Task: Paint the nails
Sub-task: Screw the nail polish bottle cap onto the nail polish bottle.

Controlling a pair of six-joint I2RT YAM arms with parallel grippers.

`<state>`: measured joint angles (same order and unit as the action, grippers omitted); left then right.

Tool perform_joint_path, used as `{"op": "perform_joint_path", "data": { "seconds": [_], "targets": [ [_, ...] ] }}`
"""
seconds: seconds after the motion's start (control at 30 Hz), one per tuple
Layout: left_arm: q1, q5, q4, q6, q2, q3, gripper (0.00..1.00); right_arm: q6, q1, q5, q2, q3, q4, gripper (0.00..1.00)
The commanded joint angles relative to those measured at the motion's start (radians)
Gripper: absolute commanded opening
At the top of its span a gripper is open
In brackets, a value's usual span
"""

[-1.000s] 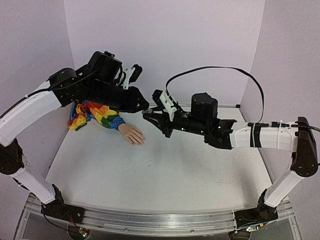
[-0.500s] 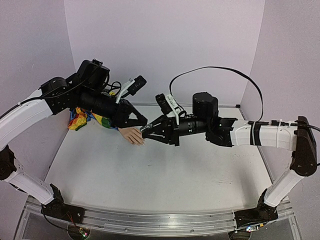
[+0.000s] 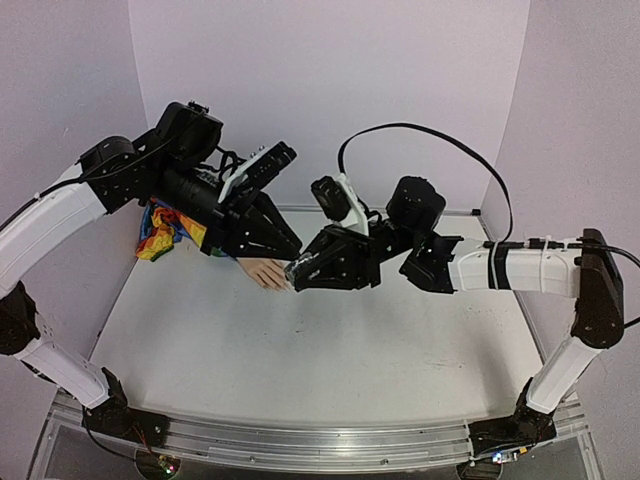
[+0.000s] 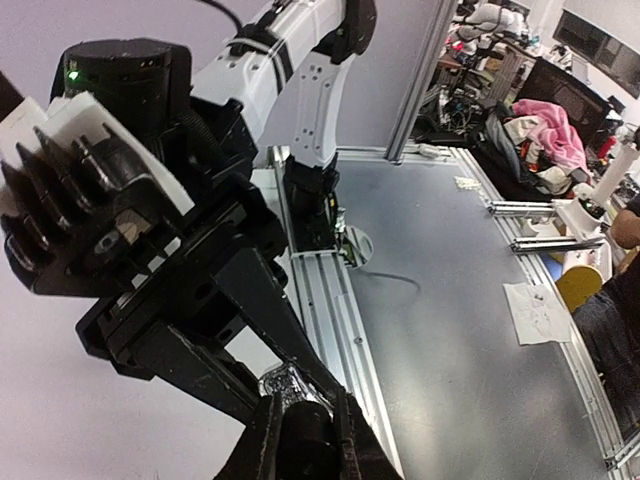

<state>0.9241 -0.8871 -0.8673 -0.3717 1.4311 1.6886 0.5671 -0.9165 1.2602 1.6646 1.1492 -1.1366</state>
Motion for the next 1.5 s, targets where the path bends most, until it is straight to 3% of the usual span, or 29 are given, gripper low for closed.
{"op": "perform_joint_path", "data": {
  "seconds": [0.0, 0.1, 0.17, 0.3, 0.43, 0.53, 0.63, 0.9, 1.17, 1.3, 1.47],
  "targets": [
    [0.034, 0.132, -0.182, 0.051, -0.015, 0.0, 0.3, -0.282, 0.044, -0.239, -0.057, 0.026, 0.034, 0.0],
    [0.007, 0.258, -0.079, 0.156, -0.095, -0.066, 0.68, -0.453, 0.045, -0.394, -0.079, -0.005, 0.164, 0.0],
    [-0.003, 0.336, 0.004, 0.212, -0.161, -0.129, 0.84, -0.525, 0.045, -0.498, -0.093, -0.026, 0.194, 0.0],
    [-0.015, 0.468, 0.114, 0.326, -0.247, -0.213, 0.98, -0.628, 0.044, -0.702, -0.105, -0.045, 0.231, 0.0],
    [-0.017, 0.669, 0.282, 0.575, -0.276, -0.284, 0.99, -0.661, 0.037, -0.847, -0.106, -0.053, 0.225, 0.0],
    [-0.018, 0.826, 0.379, 0.887, -0.259, -0.303, 0.92, -0.686, 0.015, -0.964, -0.105, -0.055, 0.217, 0.0],
    [-0.012, 0.823, 0.562, 1.041, -0.256, -0.369, 0.87, -0.7, -0.004, -1.052, -0.094, -0.042, 0.218, 0.0],
    [0.005, 0.913, 0.607, 0.984, -0.166, -0.317, 0.73, -0.713, -0.031, -1.108, -0.089, -0.013, 0.225, 0.0],
    [0.022, 0.962, 0.611, 0.933, -0.105, -0.293, 0.41, -0.749, -0.054, -1.117, -0.076, 0.015, 0.258, 0.0],
    [0.028, 0.985, 0.614, 0.923, -0.096, -0.29, 0.34, -0.754, -0.059, -1.117, -0.074, 0.015, 0.261, 0.0],
    [0.034, 0.969, 0.62, 0.926, -0.079, -0.29, 0.18, -0.753, -0.064, -1.119, -0.075, 0.015, 0.264, 0.0]
  ]
}}
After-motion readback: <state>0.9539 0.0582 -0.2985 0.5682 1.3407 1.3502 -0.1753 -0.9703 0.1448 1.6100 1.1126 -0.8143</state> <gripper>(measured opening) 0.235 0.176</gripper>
